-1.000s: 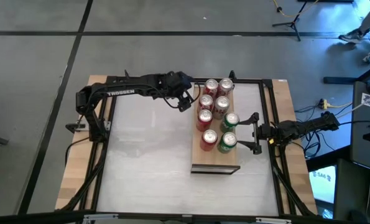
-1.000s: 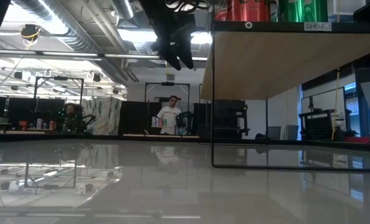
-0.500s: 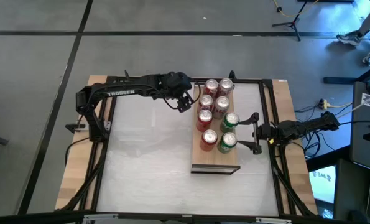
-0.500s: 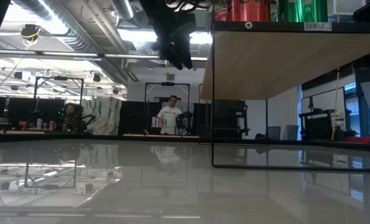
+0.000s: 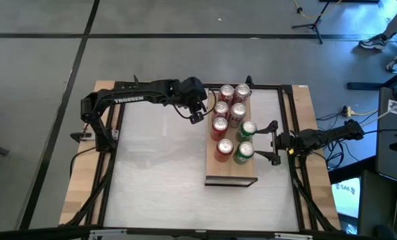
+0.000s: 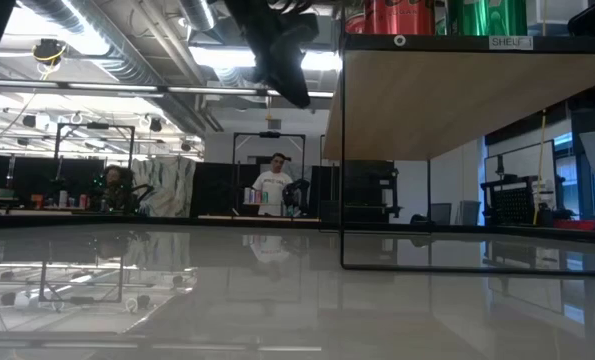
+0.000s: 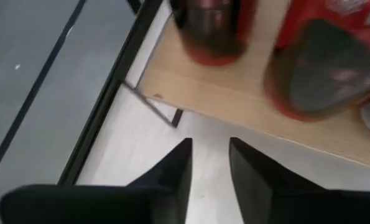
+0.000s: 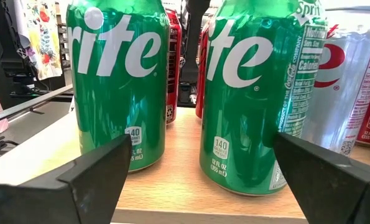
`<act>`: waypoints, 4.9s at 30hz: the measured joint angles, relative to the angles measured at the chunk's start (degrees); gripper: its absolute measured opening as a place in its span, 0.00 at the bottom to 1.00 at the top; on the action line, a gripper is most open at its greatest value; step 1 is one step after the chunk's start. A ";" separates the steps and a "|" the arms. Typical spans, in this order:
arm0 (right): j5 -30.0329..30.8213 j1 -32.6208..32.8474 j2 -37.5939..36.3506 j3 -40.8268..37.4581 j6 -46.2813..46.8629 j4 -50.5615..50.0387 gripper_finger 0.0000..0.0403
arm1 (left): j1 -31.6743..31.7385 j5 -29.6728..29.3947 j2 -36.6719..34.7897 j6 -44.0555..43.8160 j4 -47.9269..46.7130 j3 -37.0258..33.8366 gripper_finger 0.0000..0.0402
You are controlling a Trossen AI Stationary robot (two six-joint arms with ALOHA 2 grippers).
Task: Place canned beverage on shelf
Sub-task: Return to Home Position
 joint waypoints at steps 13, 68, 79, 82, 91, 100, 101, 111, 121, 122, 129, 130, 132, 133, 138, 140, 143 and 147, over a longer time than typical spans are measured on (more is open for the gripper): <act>0.00 0.02 0.00 0.00 0.00 0.02 0.96 | -0.14 7.81 -0.12 3.81 3.18 0.00 0.01; 0.00 0.02 0.02 0.01 -0.02 0.00 0.96 | -13.91 0.08 -96.66 -1.08 35.87 -81.86 0.00; 0.00 0.00 0.01 0.00 -0.01 0.00 0.96 | -13.84 0.37 -100.44 -2.18 42.08 -89.73 0.00; 0.00 0.00 0.01 0.00 -0.01 0.00 0.96 | -13.84 0.32 -100.43 -2.56 46.11 -92.61 0.00; 0.00 0.00 0.02 0.00 0.00 0.00 0.96 | -13.82 0.21 -100.09 -2.19 45.44 -92.76 0.00; 0.00 0.01 0.02 0.00 -0.02 0.01 0.96 | -13.82 0.36 -99.06 -1.95 45.35 -92.76 0.00; 0.00 0.00 0.02 0.02 0.00 0.00 0.96 | -13.82 0.21 -99.06 -1.95 45.36 -92.76 0.00; 0.00 0.02 0.02 0.00 -0.01 0.01 0.96 | -13.82 0.10 -99.06 -1.94 45.36 -92.74 0.00; 0.00 0.00 0.01 0.00 -0.01 0.01 0.96 | -13.84 0.08 -99.06 -1.94 45.36 -92.76 0.00; 0.00 0.01 0.01 0.00 -0.01 0.01 0.96 | -13.84 0.08 -99.06 -1.94 45.36 -92.76 0.00; 0.00 0.02 0.01 0.00 -0.02 0.02 0.96 | -13.84 0.08 -99.06 -1.94 45.36 -92.76 0.00; 0.00 0.02 0.01 0.00 -0.02 0.01 0.96 | -13.84 0.08 -99.06 -1.93 45.36 -92.76 0.00; 0.00 0.01 0.01 0.01 -0.02 0.01 0.96 | -13.84 0.08 -99.06 -1.94 45.36 -92.76 0.00; 0.00 0.01 0.01 0.01 0.00 0.00 0.96 | -13.84 0.08 -99.06 -1.93 45.36 -92.76 0.00; 0.00 0.01 0.01 0.01 -0.01 0.02 0.96 | -13.84 0.08 -99.06 -1.93 45.36 -92.76 0.00; 0.00 0.01 0.02 0.01 -0.01 0.01 0.96 | -13.84 0.08 -99.06 -1.93 45.36 -92.76 0.00; 0.00 0.00 0.02 0.00 0.00 0.00 0.96 | -13.84 0.08 -99.06 -1.92 45.36 -92.76 0.00; 0.00 0.00 0.02 0.00 -0.02 0.00 0.96 | -13.84 0.07 -99.06 -1.92 45.36 -92.76 0.00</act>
